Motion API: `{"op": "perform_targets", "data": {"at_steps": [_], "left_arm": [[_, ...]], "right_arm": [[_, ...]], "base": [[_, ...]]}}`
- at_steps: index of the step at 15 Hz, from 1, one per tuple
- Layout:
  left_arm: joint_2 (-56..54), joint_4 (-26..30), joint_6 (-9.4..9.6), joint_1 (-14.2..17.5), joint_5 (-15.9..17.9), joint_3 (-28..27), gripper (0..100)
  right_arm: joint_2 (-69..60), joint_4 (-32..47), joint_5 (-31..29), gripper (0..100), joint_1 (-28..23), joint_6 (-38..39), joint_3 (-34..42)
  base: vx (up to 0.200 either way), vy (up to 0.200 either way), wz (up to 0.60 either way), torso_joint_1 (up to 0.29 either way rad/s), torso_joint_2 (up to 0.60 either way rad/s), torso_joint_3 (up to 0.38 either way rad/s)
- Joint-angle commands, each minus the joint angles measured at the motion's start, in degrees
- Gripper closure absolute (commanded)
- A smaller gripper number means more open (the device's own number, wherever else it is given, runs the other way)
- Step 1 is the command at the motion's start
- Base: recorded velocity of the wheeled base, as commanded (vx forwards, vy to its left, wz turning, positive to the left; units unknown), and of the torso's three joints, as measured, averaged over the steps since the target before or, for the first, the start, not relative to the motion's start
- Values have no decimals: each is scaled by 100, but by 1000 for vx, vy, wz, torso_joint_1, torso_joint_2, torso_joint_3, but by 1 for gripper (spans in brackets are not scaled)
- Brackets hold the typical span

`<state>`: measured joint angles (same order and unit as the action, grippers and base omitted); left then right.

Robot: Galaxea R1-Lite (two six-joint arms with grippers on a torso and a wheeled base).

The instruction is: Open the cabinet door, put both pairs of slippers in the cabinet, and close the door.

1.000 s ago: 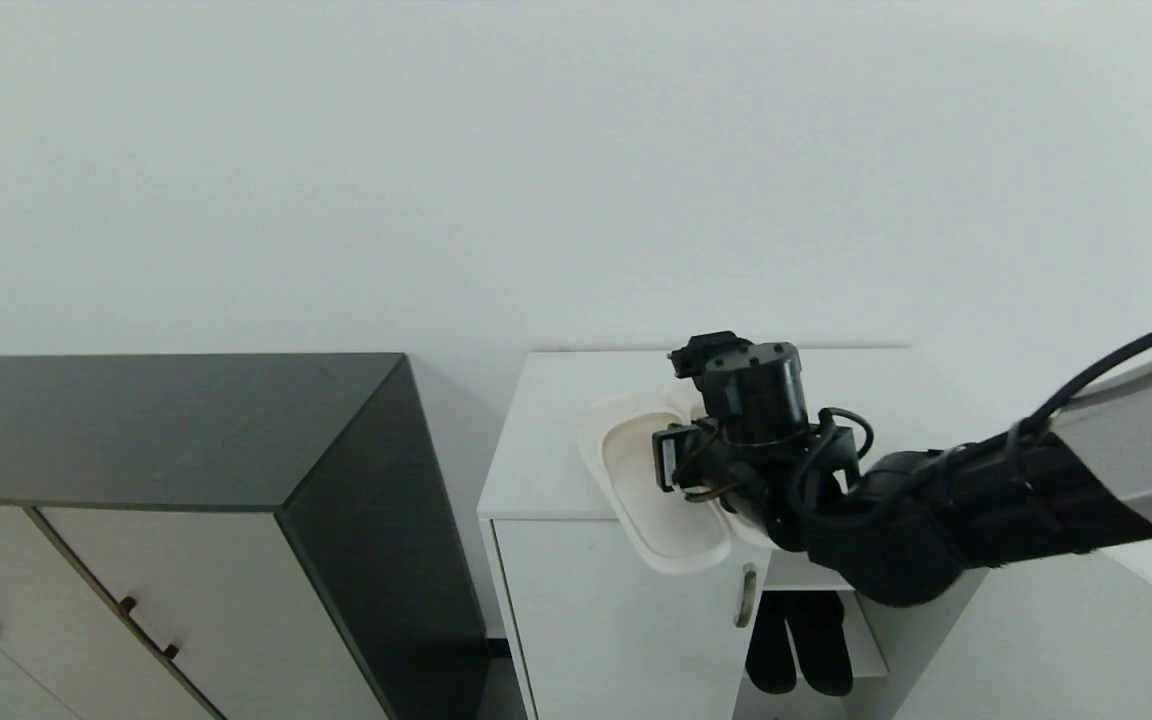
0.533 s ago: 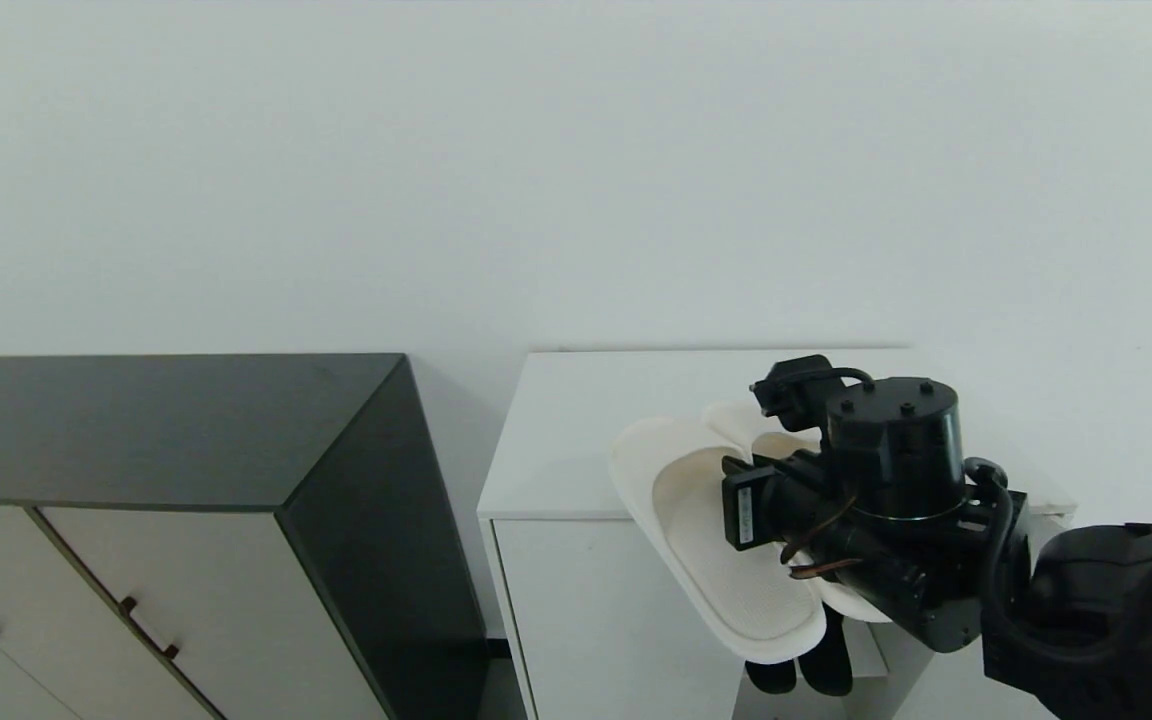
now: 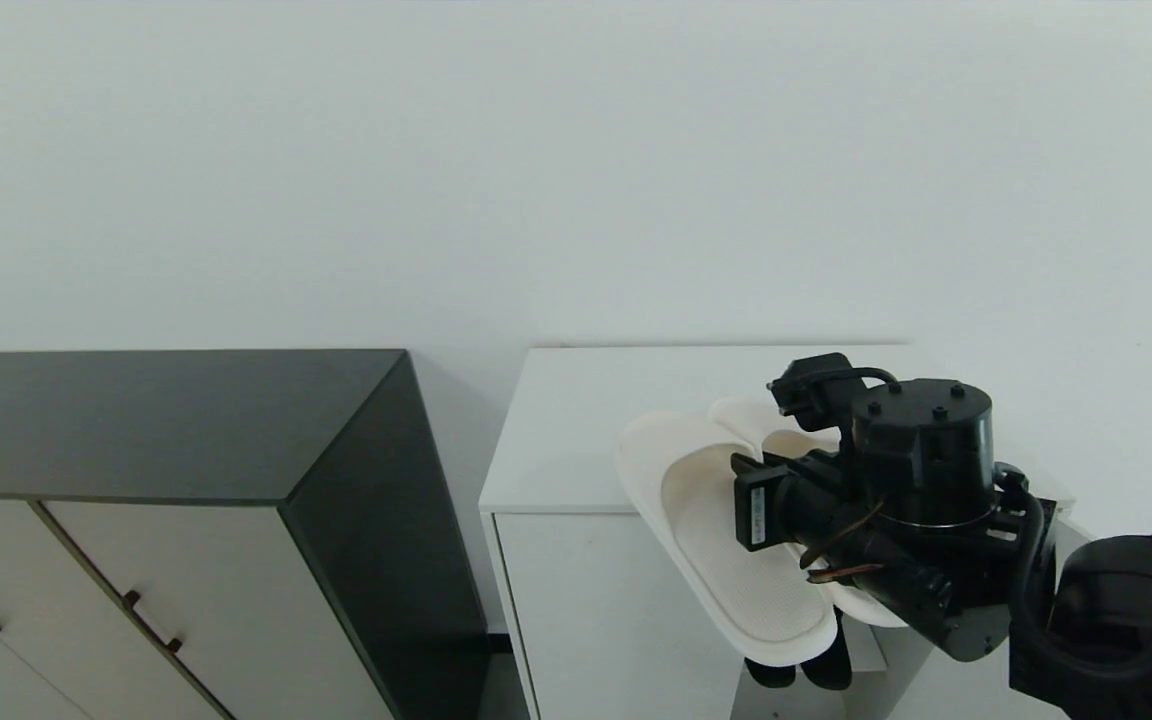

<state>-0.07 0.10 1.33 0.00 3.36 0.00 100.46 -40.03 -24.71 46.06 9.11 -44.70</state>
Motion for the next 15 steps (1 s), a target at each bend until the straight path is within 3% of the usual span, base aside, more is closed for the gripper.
{"op": "perform_targets", "data": {"at_steps": [1, 9, 15], "left_arm": [[7, -1, -1, 0, -2, 0, 100], [7, -1, -1, 0, 6, 0, 100], [7, -1, -1, 0, -2, 0, 100]], "right_arm": [[8, -22, 1, 100, 9, -5, 23], [26, -75, 28, 100, 0, 3, 120], [52, -101, 19, 100, 0, 3, 120]], "base": [[-200, 0, 0, 22, 7, 12], [-200, 0, 0, -1, 1, 2], [0, 0, 0, 0, 0, 0]]}}
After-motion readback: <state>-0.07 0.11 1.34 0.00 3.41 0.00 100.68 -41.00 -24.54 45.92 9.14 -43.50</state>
